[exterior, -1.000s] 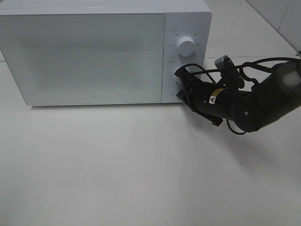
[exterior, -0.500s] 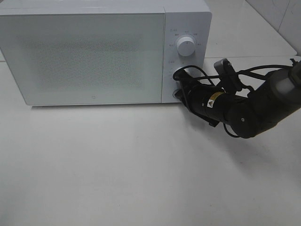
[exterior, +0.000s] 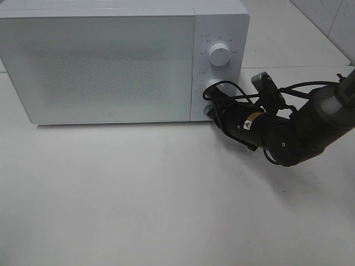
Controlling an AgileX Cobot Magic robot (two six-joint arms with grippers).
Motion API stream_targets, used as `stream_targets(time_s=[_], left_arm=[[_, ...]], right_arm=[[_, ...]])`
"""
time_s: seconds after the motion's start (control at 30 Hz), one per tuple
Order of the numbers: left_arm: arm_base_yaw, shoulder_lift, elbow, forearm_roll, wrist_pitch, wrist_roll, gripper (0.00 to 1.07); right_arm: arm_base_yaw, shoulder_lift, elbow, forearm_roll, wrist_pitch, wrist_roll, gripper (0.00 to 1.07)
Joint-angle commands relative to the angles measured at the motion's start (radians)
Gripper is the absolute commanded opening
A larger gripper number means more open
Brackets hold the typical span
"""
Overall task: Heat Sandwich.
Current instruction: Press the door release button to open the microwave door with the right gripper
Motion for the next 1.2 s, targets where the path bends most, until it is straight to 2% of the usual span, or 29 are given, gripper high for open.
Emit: stream_targets(time_s=[0.03,0.3,0.5,0.73,1.2], left_arm=[[-0.006,-0.006,0.002,-0.003,-0.017,-0.004,0.68],[-0.006,-0.006,0.002,-0.003,-0.017,-0.004,0.68],[-0.006,-0.006,0.002,-0.003,-0.017,-0.004,0.68],[-0.006,-0.006,0.002,-0.003,-0.017,-0.004,0.68],[-0.006,-0.006,0.002,-0.003,-0.017,-0.004,0.68]], right_arm=[[-0.004,-0.001,-0.033,0.03,-0.092,-0.012,0.0],[-0.004,-0.001,-0.053,0.039,-0.101,-0.04,0.0],[-0.004,-0.001,-0.055,0.118,-0.129,-0.072,0.0],[-0.004,-0.001,-0.055,0.119,-0.249,-0.107,0.0],[-0.027,0.04,-0.097,0.132,-0.268,-0.125,0.0]])
